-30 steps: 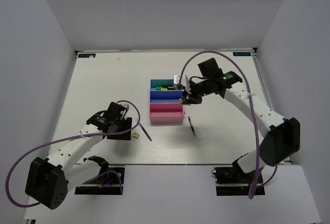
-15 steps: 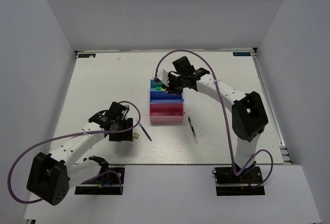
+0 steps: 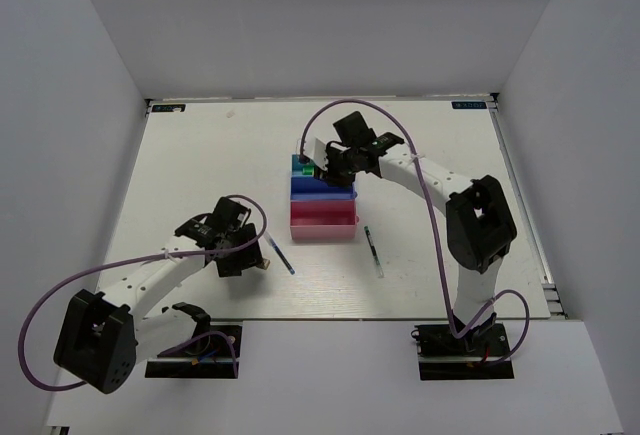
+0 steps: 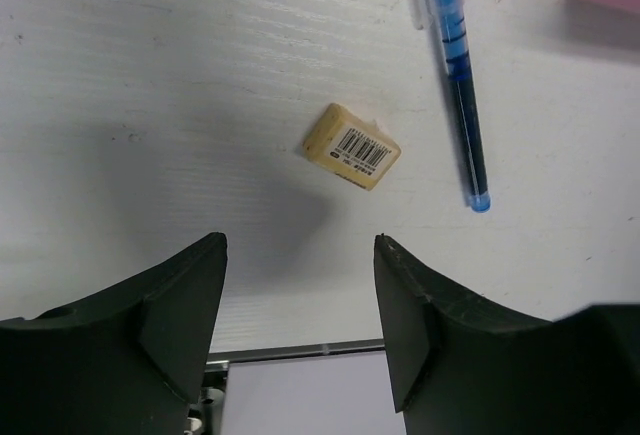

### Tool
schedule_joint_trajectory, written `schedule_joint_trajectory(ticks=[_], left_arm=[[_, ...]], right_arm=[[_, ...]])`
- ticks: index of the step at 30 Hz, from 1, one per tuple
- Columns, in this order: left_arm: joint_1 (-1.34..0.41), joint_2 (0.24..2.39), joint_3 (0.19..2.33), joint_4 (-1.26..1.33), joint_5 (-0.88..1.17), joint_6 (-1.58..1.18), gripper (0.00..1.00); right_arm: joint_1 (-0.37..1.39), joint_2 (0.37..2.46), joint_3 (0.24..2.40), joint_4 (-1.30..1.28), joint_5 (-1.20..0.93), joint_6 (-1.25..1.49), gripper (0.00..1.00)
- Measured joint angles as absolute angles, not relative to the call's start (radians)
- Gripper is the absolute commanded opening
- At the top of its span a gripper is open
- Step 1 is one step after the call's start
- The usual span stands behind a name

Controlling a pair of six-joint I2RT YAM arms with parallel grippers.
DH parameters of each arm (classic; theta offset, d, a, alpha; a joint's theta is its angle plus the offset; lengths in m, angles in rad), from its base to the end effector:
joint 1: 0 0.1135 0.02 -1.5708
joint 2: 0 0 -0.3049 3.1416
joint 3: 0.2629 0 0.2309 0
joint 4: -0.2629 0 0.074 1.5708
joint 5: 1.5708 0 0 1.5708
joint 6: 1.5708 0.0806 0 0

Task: Sort the stationery into containers
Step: Place the stationery in the storage box, then pick up the stationery from the center of the board.

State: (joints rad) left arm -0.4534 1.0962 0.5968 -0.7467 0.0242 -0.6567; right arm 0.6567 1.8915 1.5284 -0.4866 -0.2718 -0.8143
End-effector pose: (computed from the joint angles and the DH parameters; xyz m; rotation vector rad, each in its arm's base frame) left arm 0.1380 -0.0694 0.1841 -0.2851 2.8511 -0.2768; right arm 0.3400 0.2894 0.2659 -1.6962 1.6907 0.2550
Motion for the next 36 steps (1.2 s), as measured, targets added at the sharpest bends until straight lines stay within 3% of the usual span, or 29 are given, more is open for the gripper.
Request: schedule_joint_trajectory(ticks=[2,17,26,36], left_arm=[[-0.453,1.095,0.593,-0.743,0.018,-0.696,0.72],[-0.453,1.075,0.547,-0.699,-0.02,-0.897,0.72],[-0.476,1.137,0.564,-0.704,-0.07,-1.034,0.71],[-0.554,1.335,0.725,-0.758,-0.152,-1.164,0.7]], right_arm=[[0.657,1.894,1.528,-0.494,-0.271,-0.813,0.49],[0.654,1.878,1.502,-0.487,-0.28,-0.745,0.5],[0.643,1.605,1.259,-0.424,-0.333,-0.62,0.5],[0.624,1.399,0.998,-0.373,-0.376,-0.562,0.5]])
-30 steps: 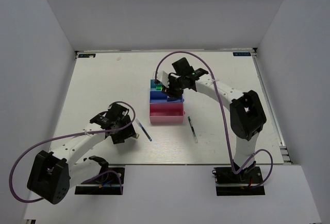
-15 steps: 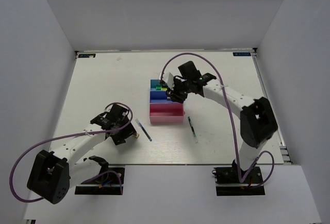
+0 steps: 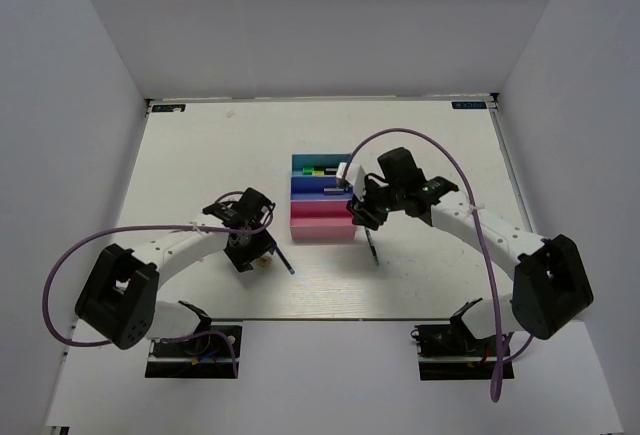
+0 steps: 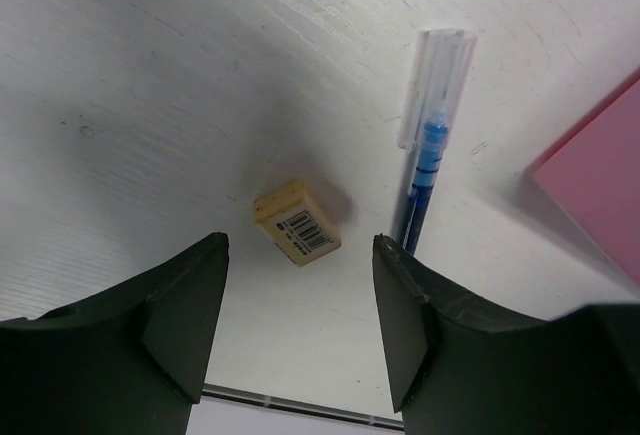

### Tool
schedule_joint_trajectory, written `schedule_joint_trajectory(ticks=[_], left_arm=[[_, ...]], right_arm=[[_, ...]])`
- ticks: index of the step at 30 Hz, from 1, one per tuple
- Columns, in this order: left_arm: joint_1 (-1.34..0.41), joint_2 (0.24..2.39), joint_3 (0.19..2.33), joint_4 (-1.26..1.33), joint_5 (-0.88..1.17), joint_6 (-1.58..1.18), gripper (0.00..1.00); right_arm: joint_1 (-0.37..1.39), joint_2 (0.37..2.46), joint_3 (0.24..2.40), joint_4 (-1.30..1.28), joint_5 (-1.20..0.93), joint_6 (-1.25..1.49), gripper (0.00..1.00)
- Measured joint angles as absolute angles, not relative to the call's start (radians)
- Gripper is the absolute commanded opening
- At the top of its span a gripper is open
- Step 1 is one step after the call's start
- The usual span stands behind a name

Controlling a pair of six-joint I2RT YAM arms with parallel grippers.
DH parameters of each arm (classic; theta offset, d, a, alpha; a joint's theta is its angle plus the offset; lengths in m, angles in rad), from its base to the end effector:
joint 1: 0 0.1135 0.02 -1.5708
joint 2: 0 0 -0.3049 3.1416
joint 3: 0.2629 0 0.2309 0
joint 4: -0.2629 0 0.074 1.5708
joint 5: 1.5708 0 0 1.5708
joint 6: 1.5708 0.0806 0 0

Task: Sort the stationery into containers
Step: Pick up the stationery from the center of the board, then place the stationery in the storage box.

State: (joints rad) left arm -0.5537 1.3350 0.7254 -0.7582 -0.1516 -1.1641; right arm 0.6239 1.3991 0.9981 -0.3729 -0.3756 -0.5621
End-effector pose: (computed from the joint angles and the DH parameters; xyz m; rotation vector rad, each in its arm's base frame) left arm 0.1739 -0.0932 0.1810 -0.8908 2.7533 -0.0796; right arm 0.2288 0.2011 0.2780 -1.4485 1.8177 0.4702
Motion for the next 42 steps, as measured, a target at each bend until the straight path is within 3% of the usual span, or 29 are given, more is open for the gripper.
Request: schedule_joint_trajectory(ticks=[7,12,14,18,21,25,26,28,34,42], left_arm=[[-0.56,1.39,0.735,-0.789,-0.162,-1.22,0.66],[-0.559,1.433,0.741,-0.787,-0.164,-1.241,0.55],[-0.56,1.451,0.756,-0.79,-0.163,-1.245,0.47],[-0.563,1.49,0.791,-0.794,-0.154,-1.251,0.19],[-0.569,1.492,0.797,-0.802,-0.156,-1.245,0.05],[-0.6,1.46,0.812,-0.836,-0.187,-1.209,0.0],[-0.614,1.438,0.826,-0.854,-0.204,-1.191,0.0],[-0.641,1.39,0.868,-0.884,-0.235,-1.152,0.0],[-0.667,1.323,1.081,-0.889,-0.288,-1.036,0.0],[-0.663,1.709,1.507,-0.826,-0.236,-0.92,0.0]], right_arm=[[0.596,1.305,0.917,-0.363,-0.396,-0.545,0.5],[0.572,1.237,0.894,-0.353,-0.416,-0.522,0.5],[0.563,1.212,0.879,-0.348,-0.424,-0.516,0.5],[0.543,1.158,0.839,-0.34,-0.435,-0.504,0.5],[0.529,1.127,0.811,-0.34,-0.443,-0.499,0.5],[0.507,1.1,0.791,-0.341,-0.448,-0.484,0.56],[0.503,1.095,0.789,-0.341,-0.447,-0.476,0.46],[0.495,1.089,0.789,-0.339,-0.441,-0.472,0.0],[0.481,1.088,0.789,-0.34,-0.375,-0.415,0.0],[0.447,1.147,0.799,-0.38,-0.232,-0.27,0.0]])
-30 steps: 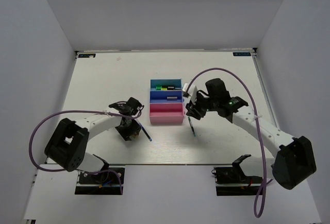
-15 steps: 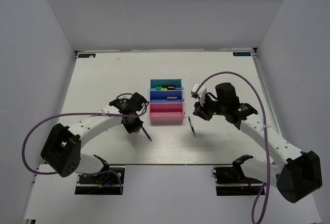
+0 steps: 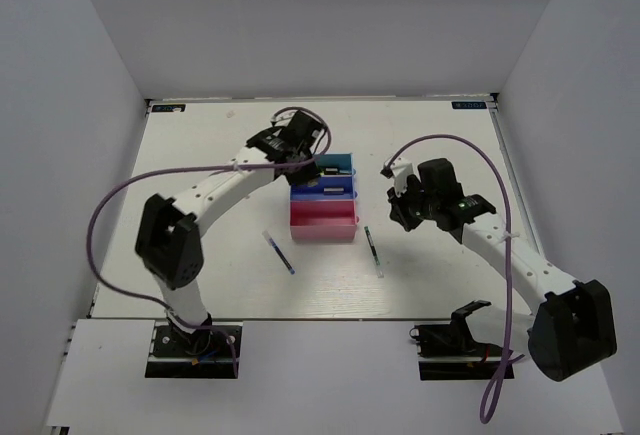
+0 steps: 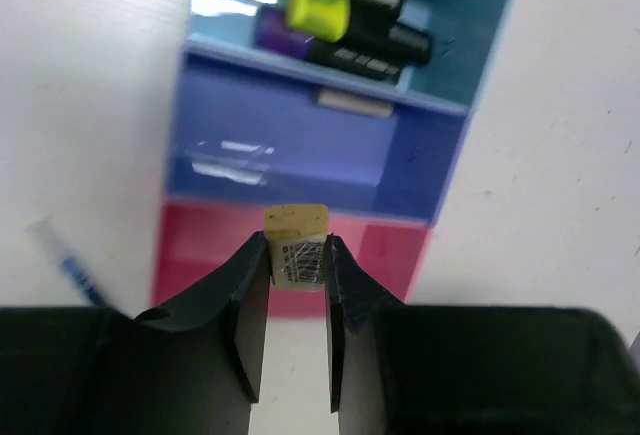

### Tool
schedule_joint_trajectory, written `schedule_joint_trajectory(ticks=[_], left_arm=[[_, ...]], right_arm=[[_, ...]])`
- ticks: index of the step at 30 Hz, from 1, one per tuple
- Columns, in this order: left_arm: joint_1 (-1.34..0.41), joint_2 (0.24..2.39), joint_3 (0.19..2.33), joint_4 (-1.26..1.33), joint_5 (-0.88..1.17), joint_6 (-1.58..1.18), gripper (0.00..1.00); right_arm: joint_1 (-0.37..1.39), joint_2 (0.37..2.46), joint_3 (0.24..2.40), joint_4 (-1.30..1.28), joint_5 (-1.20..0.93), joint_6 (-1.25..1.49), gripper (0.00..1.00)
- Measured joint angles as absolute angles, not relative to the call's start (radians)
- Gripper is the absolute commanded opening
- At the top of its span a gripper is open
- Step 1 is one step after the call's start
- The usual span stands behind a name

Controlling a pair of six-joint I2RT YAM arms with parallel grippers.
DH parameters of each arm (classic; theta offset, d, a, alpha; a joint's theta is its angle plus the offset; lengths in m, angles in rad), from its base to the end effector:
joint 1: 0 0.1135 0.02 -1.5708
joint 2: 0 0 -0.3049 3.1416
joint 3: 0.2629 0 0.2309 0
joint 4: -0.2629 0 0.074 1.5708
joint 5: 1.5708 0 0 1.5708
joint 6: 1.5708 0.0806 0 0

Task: Sort the stationery into containers
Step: Place the stationery in the storage box.

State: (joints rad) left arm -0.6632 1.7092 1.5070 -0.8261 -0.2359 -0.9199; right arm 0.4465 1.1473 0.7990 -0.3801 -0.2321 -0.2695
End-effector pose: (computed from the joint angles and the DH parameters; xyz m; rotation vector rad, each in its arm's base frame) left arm 0.3041 -0.2137 0.2990 -0.4148 2.5493 -0.2958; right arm 0.2071 0.1197 0.2703 -0.9177 2.1105 0.3579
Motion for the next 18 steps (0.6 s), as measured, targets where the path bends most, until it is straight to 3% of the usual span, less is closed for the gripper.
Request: schedule_joint_trajectory(ticks=[6,10,12,18], left_arm=[[-0.659,1.943,1.684,-0.824,-0.217,-0.898,0.08],[-0.649,1.991,1.691,-0.836,-0.215,-0.898,0.21],[-0.644,1.996,1.691,-0.838,-0.213,-0.899,0.31],[-0.637,1.997,1.691,-0.837,-0.208,-0.896,0.49]], right_arm=[[0.418,1.163,0.802,-0.419,-0.23,-0.218,0.06],[0.398,1.163,0.802,-0.423,-0.235,-0.202,0.36],[0.391,1.164,0.802,-0.426,-0.241,-0.204,0.44],[0.377,1.199,0.812,-0.454,-0.266,-0.212,0.49]])
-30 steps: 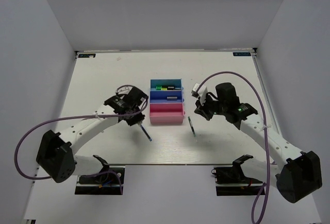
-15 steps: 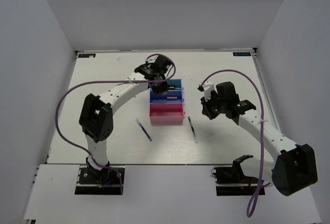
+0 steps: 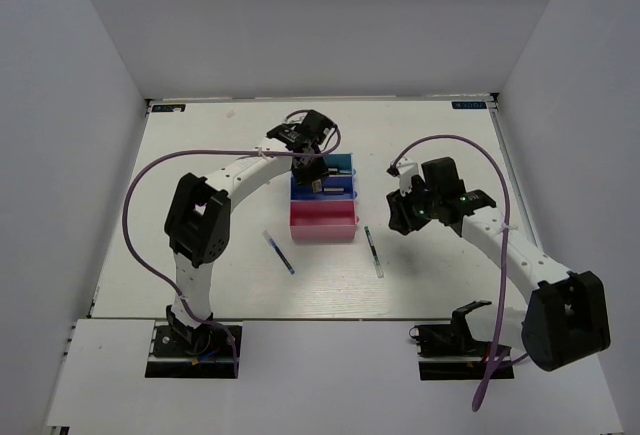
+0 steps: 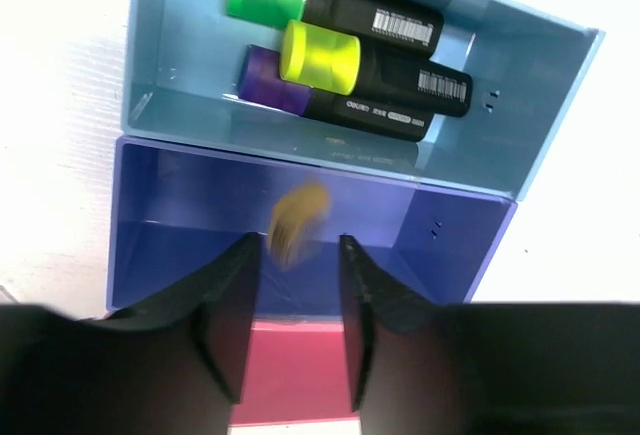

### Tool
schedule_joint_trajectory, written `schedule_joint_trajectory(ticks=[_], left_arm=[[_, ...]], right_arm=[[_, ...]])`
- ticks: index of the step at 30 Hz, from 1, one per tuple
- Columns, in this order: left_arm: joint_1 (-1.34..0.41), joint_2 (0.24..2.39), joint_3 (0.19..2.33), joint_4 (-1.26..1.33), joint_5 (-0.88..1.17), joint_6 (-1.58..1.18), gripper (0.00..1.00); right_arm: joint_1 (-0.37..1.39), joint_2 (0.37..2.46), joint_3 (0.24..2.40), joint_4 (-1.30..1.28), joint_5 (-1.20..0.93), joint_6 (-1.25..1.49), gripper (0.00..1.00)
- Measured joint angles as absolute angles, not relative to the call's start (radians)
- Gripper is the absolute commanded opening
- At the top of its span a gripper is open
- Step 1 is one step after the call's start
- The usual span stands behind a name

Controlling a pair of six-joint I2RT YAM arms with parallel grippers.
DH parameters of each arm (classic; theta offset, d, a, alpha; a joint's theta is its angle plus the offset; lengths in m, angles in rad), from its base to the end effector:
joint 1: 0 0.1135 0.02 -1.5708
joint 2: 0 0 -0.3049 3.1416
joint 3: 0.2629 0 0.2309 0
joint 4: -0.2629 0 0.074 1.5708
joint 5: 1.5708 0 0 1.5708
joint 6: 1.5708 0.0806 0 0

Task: Sort the stationery into containers
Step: Place the stationery in the storage box, then pick up the pen from the center of the board.

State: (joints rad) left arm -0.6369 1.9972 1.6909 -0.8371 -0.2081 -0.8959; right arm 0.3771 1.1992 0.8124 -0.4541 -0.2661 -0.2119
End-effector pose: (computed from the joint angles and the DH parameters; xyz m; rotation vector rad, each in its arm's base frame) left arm 0.3638 -0.2484 0.2420 -0.4070 2.6545 -0.2021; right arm 0.2150 0.1079 0.2560 -0.8165 2.2679 0.3970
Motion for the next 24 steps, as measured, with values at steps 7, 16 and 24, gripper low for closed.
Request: schedule_joint_trajectory(ticks=[7,16,24], left_arm=[[-0.637,1.996,1.699,-0.837,-0.19,-0.879,0.5],[-0.687,1.679,1.435,-0.805,-0.253,-0.78,0.28],[-0.714,1.052,0.91,-0.801,-0.407,-0.776,0.57]], right_arm=[[0.376,1.286,0.823,-0.48,-0.326,-0.186,0.48],[0.427,1.404,0.823,-0.471,-0.388,-0.039,0.5],[0.535,1.481,0.815,-0.377,-0.284,0.047,0.5]])
